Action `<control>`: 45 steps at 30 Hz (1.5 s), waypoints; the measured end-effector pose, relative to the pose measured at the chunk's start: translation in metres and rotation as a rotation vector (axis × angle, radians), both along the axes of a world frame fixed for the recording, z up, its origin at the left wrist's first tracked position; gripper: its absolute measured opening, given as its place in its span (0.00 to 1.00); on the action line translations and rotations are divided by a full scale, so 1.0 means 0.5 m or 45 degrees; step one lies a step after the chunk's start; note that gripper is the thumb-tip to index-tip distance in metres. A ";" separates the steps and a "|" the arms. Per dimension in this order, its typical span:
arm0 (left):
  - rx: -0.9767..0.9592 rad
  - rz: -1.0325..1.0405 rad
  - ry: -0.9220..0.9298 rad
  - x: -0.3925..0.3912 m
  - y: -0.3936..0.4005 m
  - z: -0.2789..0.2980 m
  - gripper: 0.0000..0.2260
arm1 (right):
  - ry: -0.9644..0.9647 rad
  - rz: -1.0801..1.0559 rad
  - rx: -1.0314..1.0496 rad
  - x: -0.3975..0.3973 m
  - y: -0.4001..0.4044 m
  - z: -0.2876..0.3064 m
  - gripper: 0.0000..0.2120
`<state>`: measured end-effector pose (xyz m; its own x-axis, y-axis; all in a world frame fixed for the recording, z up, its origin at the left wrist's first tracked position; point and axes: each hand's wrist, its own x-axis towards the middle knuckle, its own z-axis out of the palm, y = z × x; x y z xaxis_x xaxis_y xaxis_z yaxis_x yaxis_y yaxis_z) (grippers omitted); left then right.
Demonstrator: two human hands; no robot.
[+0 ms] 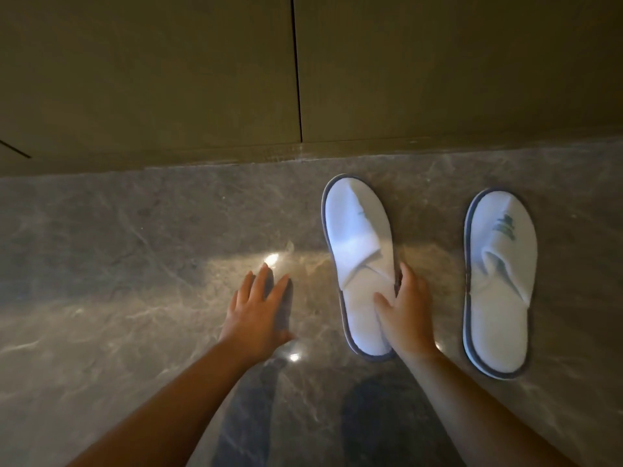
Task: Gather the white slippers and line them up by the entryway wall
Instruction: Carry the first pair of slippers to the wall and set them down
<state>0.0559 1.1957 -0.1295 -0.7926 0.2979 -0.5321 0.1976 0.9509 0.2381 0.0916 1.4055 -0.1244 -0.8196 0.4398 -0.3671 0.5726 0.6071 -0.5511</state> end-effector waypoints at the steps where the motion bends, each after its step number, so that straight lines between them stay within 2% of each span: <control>1: -0.019 -0.015 -0.002 0.000 -0.001 -0.005 0.44 | -0.052 0.057 0.069 0.006 -0.007 0.001 0.34; 4: -0.065 -0.051 -0.020 0.004 0.001 -0.014 0.46 | -0.254 0.125 0.163 0.032 -0.042 -0.001 0.46; 6: -0.076 -0.057 -0.041 0.006 0.005 -0.018 0.46 | -0.341 0.148 0.220 0.046 -0.063 -0.009 0.49; 16: -0.111 -0.056 -0.059 0.006 0.015 -0.019 0.45 | -0.266 0.080 0.303 0.008 -0.038 -0.027 0.48; 32: -0.065 -0.020 -0.010 0.005 0.027 -0.009 0.43 | -0.141 0.174 0.359 -0.004 -0.006 -0.021 0.43; 36: 0.090 -0.124 0.095 0.011 0.085 0.003 0.41 | 0.005 -0.067 0.499 0.054 0.057 0.005 0.41; 41: 0.301 -0.292 0.125 0.021 0.190 0.008 0.38 | -0.266 -0.309 0.525 0.133 0.152 0.005 0.48; 45: 0.228 -0.379 0.118 0.023 0.237 -0.012 0.36 | -0.306 -0.417 0.359 0.144 0.177 -0.005 0.51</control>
